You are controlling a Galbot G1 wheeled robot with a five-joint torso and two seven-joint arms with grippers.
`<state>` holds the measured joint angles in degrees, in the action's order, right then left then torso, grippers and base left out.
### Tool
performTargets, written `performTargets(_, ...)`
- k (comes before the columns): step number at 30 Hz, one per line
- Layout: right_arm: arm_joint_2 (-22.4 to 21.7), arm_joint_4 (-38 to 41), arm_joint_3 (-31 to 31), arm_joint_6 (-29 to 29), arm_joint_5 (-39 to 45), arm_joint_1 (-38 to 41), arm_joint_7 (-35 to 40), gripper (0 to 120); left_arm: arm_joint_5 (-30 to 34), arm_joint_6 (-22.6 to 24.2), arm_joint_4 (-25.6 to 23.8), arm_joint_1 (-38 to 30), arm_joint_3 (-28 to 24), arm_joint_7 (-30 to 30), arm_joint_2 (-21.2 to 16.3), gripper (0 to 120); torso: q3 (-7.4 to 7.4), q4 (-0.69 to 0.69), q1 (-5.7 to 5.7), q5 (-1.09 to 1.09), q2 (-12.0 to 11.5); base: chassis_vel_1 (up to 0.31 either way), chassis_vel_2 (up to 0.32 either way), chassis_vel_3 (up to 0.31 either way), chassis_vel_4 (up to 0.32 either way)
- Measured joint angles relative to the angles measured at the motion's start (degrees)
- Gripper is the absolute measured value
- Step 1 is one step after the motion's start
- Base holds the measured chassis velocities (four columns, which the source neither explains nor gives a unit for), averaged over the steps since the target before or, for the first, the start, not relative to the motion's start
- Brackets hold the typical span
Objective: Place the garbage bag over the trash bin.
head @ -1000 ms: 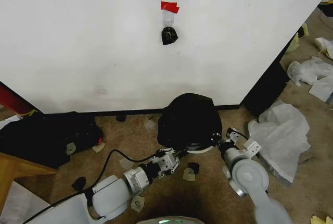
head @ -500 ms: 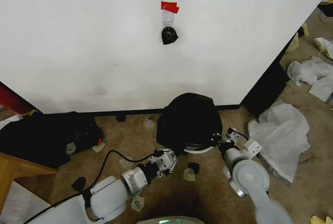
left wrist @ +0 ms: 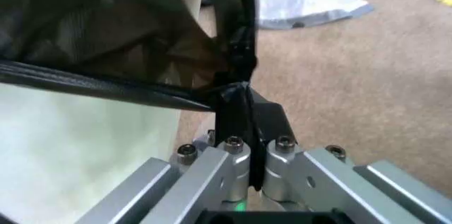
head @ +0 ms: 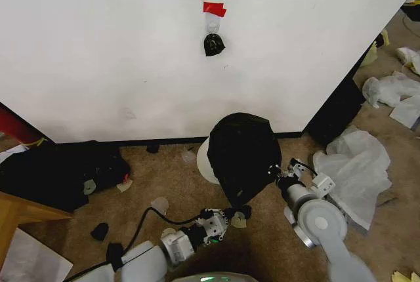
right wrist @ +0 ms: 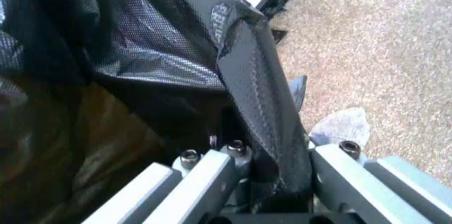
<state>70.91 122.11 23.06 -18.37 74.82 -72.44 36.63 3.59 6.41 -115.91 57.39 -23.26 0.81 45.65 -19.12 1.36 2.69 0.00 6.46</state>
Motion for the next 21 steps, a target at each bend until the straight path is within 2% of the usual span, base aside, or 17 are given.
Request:
performTargets(7, -0.35, 1.83, 0.14, -0.54, 0.9, -1.23, 0.49, 0, -1.09, 1.97, 7.16, -1.13, -0.98, 1.22, 3.89, 0, 0.0, -0.01, 0.0, 0.01, 0.0, 0.0, 0.0, 0.0, 0.0)
performTargets(12, -0.63, 2.36, 0.07, -0.92, 0.91, -2.18, 0.5, 0, -1.68, 2.06, 10.24, -1.21, -0.7, 2.19, 5.34, 0, 0.0, -0.01, 0.0, 0.01, 0.0, 0.0, 0.0, 0.0, 0.0)
performTargets(17, -0.64, 2.58, -0.04, -0.99, 0.74, -2.96, 0.37, 0, -1.19, 1.91, 10.8, -1.09, -0.28, 3.46, 5.9, 0, 0.0, 0.0, 0.0, 0.0, 0.0, 0.0, 0.0, 0.0, 0.0)
performTargets(21, -0.55, 1.22, -0.11, -0.9, -0.02, -2.47, -0.06, 0, 0.29, 1.08, 7.78, -0.1, -0.25, 4.41, 4.72, 0, 0.0, 0.0, 0.0, 0.01, 0.0, 0.0, 0.0, 0.0, 0.0)
